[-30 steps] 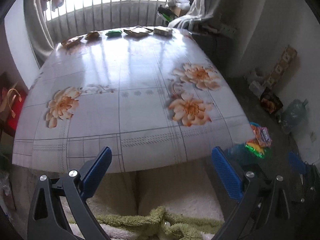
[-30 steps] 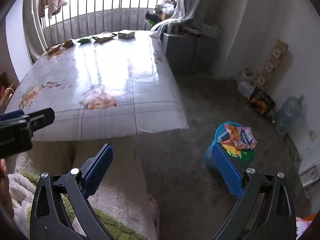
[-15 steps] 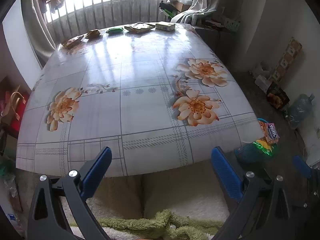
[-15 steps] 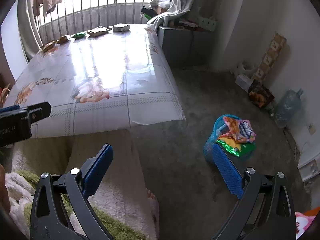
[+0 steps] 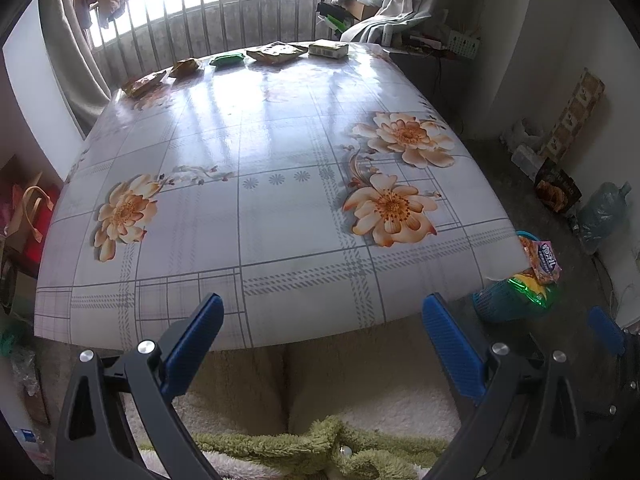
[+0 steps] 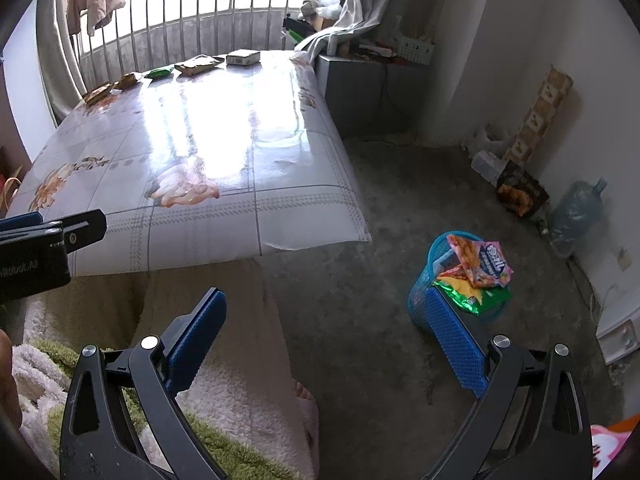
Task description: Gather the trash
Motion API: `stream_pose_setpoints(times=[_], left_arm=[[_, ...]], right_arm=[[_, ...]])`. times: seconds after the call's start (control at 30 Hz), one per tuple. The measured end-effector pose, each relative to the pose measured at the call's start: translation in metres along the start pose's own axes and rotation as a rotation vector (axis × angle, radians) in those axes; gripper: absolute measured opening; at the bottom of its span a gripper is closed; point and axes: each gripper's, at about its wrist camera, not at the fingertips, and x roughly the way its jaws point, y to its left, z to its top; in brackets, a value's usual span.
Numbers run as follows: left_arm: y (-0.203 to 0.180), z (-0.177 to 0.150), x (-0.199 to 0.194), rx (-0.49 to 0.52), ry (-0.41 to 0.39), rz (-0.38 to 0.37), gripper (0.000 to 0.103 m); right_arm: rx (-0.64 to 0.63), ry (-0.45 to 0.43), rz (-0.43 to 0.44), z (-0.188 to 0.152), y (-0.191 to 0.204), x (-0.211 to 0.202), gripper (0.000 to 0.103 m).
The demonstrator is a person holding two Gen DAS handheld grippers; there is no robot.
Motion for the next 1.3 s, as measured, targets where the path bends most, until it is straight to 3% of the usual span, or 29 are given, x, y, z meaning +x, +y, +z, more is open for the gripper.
stream_pose_setpoints(times=[1.3], left_arm=[[0.0014, -0.0017, 0.0038, -0.013, 0.021, 0.005, 0.097]], right_arm=[[-0.008, -0.007, 0.011, 0.0018, 0.0, -0.002, 0.095]])
